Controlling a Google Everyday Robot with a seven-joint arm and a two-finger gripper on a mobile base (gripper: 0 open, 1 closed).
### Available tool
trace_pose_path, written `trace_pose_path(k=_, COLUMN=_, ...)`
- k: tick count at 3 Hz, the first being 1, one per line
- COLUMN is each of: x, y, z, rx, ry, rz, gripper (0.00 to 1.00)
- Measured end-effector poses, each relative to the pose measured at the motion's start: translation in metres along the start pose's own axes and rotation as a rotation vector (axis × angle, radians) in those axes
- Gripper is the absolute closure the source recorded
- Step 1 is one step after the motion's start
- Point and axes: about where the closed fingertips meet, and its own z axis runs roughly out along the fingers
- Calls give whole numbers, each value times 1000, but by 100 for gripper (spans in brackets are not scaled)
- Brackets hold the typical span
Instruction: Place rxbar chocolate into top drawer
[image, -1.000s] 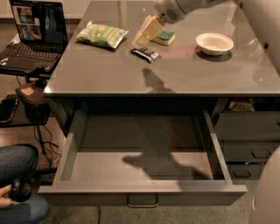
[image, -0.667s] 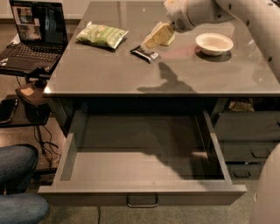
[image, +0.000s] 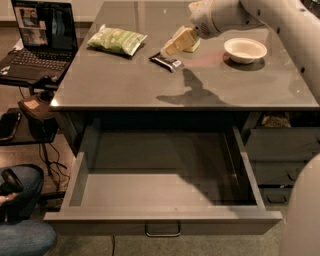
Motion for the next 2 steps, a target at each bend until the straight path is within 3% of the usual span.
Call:
trace_pose_path(k=1, x=22, y=-43, z=17, rx=95, ry=37, rz=56, gripper=0)
trace_pose_path(k=2, x=25, y=-41, z=28, rx=84, ry=30, rz=62, gripper=0)
